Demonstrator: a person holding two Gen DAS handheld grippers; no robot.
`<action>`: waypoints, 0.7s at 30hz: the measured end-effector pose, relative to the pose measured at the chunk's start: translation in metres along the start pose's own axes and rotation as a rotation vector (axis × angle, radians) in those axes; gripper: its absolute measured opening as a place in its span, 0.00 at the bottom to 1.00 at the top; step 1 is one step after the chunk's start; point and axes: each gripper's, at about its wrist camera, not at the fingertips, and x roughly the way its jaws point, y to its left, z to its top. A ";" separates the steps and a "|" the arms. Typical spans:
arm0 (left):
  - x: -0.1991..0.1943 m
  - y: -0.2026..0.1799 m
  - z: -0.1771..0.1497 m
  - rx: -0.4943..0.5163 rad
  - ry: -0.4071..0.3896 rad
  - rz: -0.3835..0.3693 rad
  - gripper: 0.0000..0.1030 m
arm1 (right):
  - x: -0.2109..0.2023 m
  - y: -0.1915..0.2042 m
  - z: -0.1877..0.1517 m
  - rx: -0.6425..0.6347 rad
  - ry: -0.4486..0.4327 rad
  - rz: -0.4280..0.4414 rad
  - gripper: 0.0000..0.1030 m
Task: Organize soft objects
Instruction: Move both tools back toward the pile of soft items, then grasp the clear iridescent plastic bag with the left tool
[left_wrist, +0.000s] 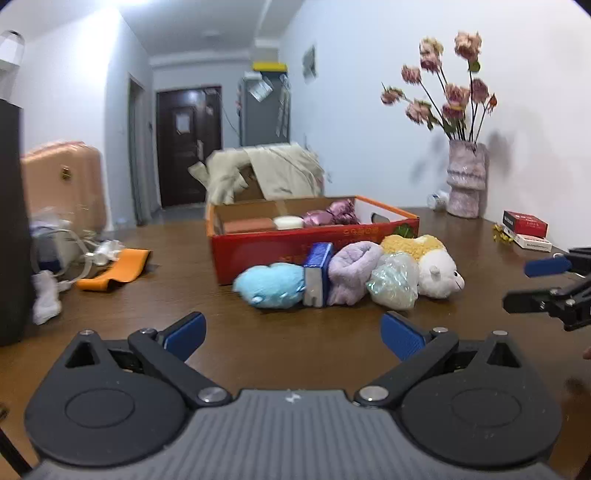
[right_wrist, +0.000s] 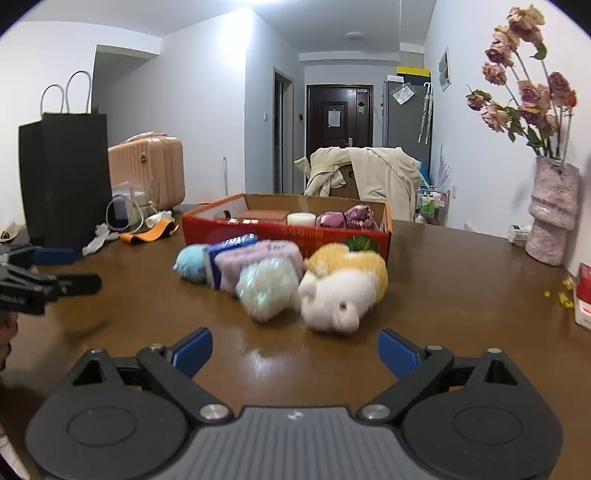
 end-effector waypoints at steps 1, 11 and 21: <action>0.012 0.000 0.007 0.002 0.023 -0.024 1.00 | 0.008 -0.002 0.007 0.005 -0.002 0.005 0.93; 0.120 -0.011 0.051 0.150 0.069 -0.058 0.69 | 0.100 -0.005 0.060 -0.100 0.076 0.187 0.69; 0.124 -0.003 0.038 0.117 0.043 -0.148 0.75 | 0.130 -0.015 0.040 -0.041 0.120 0.296 0.39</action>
